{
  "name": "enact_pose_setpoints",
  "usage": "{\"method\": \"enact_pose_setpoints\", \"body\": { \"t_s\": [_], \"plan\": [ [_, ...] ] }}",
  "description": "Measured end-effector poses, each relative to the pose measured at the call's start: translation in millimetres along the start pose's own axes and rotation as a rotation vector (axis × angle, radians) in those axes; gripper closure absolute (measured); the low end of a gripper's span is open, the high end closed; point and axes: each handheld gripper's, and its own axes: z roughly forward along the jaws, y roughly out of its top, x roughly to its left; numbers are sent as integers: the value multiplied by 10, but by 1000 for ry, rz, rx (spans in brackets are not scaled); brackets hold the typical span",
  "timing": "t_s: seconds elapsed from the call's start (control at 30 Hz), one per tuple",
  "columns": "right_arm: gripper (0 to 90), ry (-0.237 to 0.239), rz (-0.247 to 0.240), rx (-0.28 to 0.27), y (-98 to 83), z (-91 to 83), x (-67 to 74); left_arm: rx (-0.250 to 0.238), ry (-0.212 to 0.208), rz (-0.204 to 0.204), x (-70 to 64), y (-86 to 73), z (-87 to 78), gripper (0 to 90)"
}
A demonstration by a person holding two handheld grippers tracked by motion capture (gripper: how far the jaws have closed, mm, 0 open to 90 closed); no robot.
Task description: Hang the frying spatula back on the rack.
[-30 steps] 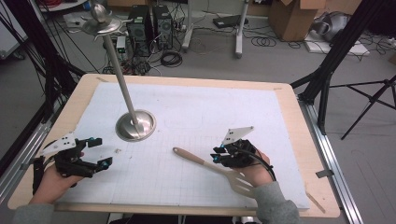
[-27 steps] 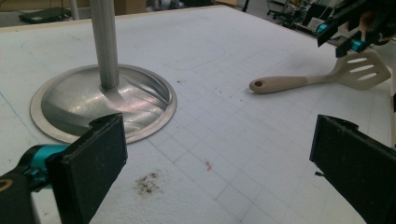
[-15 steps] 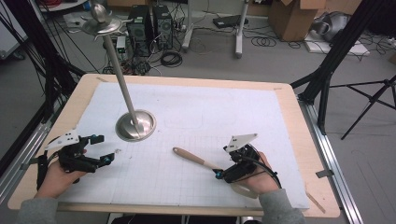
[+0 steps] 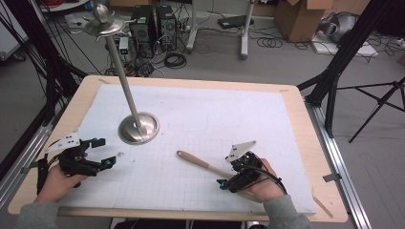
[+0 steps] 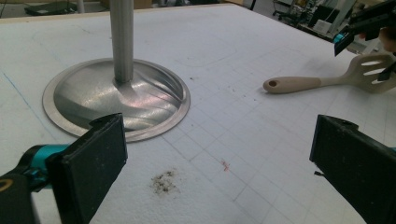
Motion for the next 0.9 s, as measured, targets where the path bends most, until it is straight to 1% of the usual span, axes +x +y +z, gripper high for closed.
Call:
{"method": "enact_pose_setpoints", "body": {
  "t_s": [0.1,0.13,0.23,0.27,0.33,0.4,0.47,0.53,0.63,0.67,0.73,0.83,0.87,0.9],
  "plan": [
    [149,-1,3,8,-13,20,-6,8,-2,-1,2,-4,8,44],
    [149,2,11,16,-23,23,-9,6,-2,-1,-1,-5,12,44],
    [151,-2,9,21,-29,23,-5,8,0,5,-5,-2,11,44],
    [159,5,-1,35,-31,27,0,7,4,3,-3,-4,11,44],
    [166,5,1,45,-31,27,8,7,3,0,0,-6,8,44],
    [187,15,-7,66,-32,44,21,9,3,2,4,-8,6,44],
    [206,17,-31,78,-30,59,24,10,1,1,5,-9,8,44],
    [223,22,-31,88,-27,71,31,12,2,3,6,-11,11,44],
    [253,18,-38,105,-29,84,36,15,3,4,7,-13,13,44],
    [270,9,-41,120,-35,89,39,15,3,5,6,-12,12,44],
    [283,6,-44,126,-36,89,39,15,3,4,6,-12,12,44],
    [328,-7,-50,133,-42,90,36,15,2,1,5,-16,15,45],
    [360,-6,-58,141,-48,101,37,17,4,1,6,-17,14,44],
    [360,-6,-58,141,-48,101,37,17,8,4,9,-16,12,44]
  ]
}}
